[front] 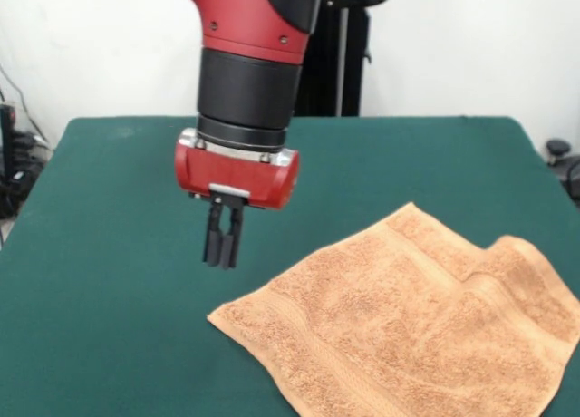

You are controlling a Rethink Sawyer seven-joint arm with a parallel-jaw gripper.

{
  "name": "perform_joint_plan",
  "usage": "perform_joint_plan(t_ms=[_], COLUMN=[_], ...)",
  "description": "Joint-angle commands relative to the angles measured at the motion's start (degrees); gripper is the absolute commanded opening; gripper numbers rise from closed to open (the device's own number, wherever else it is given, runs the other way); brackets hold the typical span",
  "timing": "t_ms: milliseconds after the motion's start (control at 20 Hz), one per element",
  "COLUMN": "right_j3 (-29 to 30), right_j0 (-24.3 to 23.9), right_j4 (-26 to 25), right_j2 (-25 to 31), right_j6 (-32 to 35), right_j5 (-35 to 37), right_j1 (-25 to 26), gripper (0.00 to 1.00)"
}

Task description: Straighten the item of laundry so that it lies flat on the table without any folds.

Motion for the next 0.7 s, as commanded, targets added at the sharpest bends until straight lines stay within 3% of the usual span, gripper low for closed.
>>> perform_joint_plan(t_ms=[50, 700], right_j3=[5.33, 6.65], right_j0=[4.62, 8.09], right_j4=[3.59, 8.01], right_j2=[3.34, 0.97], right_j6=[11.67, 15.47], right_j5=[1.46, -2.62], right_j1=[4.24, 6.21], gripper=[0.0, 0.0])
